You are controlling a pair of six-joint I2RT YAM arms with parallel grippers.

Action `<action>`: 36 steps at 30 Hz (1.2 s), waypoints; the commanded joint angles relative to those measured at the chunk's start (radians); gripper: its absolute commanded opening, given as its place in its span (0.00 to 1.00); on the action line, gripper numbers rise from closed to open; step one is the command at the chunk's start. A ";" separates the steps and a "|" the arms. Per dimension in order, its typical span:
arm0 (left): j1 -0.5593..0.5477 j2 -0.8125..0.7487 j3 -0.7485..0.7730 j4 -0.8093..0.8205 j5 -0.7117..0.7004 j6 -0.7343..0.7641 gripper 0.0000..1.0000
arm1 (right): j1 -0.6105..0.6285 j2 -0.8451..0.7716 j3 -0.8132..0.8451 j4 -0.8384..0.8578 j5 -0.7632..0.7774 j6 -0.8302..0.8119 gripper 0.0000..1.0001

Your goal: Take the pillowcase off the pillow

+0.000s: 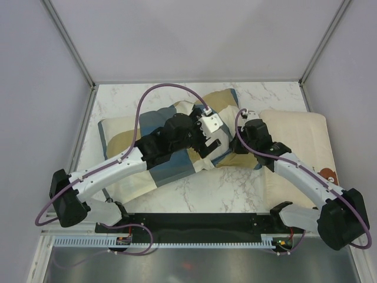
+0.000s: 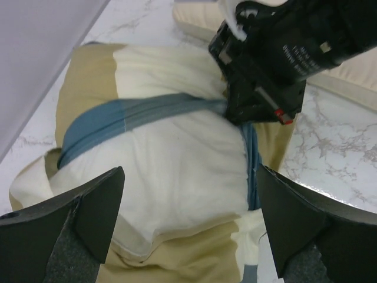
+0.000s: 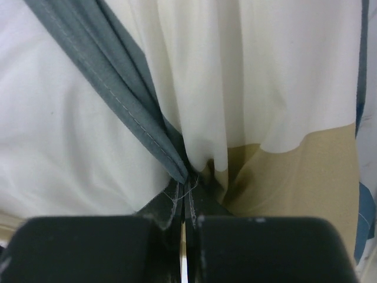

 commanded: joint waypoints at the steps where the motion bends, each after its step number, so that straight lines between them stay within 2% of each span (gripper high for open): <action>1: -0.032 0.040 0.059 -0.028 0.018 0.070 1.00 | 0.028 -0.042 -0.027 0.003 -0.060 0.035 0.00; 4: -0.033 0.098 0.078 -0.033 0.043 0.098 1.00 | 0.029 -0.073 -0.047 0.012 -0.078 0.048 0.00; 9: -0.032 0.255 0.095 -0.036 -0.052 0.151 1.00 | 0.033 -0.144 -0.070 0.012 -0.101 0.063 0.00; 16: -0.022 0.407 0.106 0.012 -0.108 0.193 1.00 | 0.034 -0.198 -0.102 0.009 -0.132 0.077 0.00; 19: -0.022 0.477 0.100 0.010 -0.187 0.210 0.99 | 0.034 -0.222 -0.107 0.001 -0.133 0.077 0.00; 20: -0.022 0.490 0.097 0.009 -0.190 0.216 0.88 | 0.034 -0.228 -0.108 -0.002 -0.130 0.078 0.00; 21: -0.024 0.502 0.088 0.003 -0.183 0.217 0.70 | 0.034 -0.236 -0.108 -0.005 -0.130 0.079 0.00; 22: -0.022 0.505 0.073 0.001 -0.175 0.211 0.50 | 0.034 -0.237 -0.108 -0.007 -0.127 0.079 0.00; 23: -0.022 0.507 0.066 -0.001 -0.175 0.208 0.17 | 0.034 -0.239 -0.107 -0.011 -0.127 0.077 0.00; 24: -0.021 0.507 0.062 -0.005 -0.181 0.195 0.02 | 0.034 -0.237 -0.107 -0.013 -0.126 0.077 0.00; 31: 0.011 0.395 -0.006 -0.049 -0.253 0.101 0.02 | 0.034 -0.182 -0.064 -0.094 -0.006 0.060 0.00; 36: 0.056 0.251 -0.053 -0.100 -0.278 0.024 0.02 | 0.034 -0.110 -0.015 -0.191 0.199 0.052 0.00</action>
